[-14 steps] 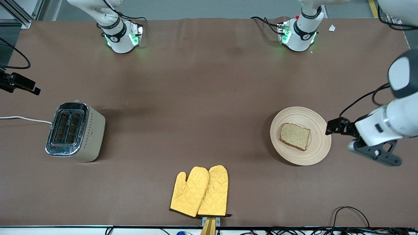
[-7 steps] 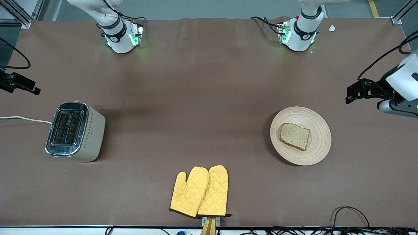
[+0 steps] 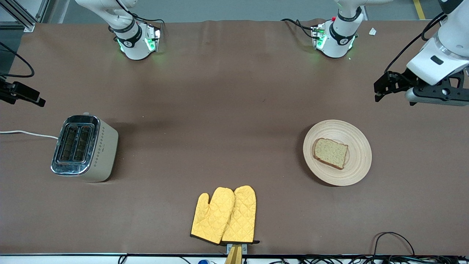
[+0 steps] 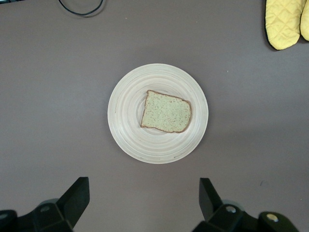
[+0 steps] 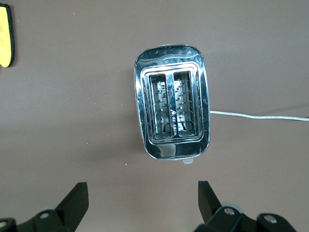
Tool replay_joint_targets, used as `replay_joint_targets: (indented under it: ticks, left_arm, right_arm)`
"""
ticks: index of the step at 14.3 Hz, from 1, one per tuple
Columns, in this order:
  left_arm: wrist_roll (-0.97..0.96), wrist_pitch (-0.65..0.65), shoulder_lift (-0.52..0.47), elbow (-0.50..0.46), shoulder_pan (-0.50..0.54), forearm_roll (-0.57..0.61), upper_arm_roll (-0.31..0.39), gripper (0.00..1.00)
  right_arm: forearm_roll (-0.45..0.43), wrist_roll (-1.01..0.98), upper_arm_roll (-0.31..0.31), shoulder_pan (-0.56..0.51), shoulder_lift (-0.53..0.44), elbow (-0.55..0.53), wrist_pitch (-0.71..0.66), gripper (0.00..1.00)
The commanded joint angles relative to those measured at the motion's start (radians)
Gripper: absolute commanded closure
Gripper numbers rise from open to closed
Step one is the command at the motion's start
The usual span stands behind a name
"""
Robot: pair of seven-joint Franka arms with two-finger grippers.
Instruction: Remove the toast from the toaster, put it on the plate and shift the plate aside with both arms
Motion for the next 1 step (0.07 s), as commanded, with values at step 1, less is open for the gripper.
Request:
replay_joint_targets:
  ticks: [1]
  left_arm:
    - [-0.002,0.002,0.006,0.026,0.007,0.023,0.008,0.00]
  right_arm:
    - [0.014,0.013,-0.003,0.004,-0.012,-0.011,0.005,0.00]
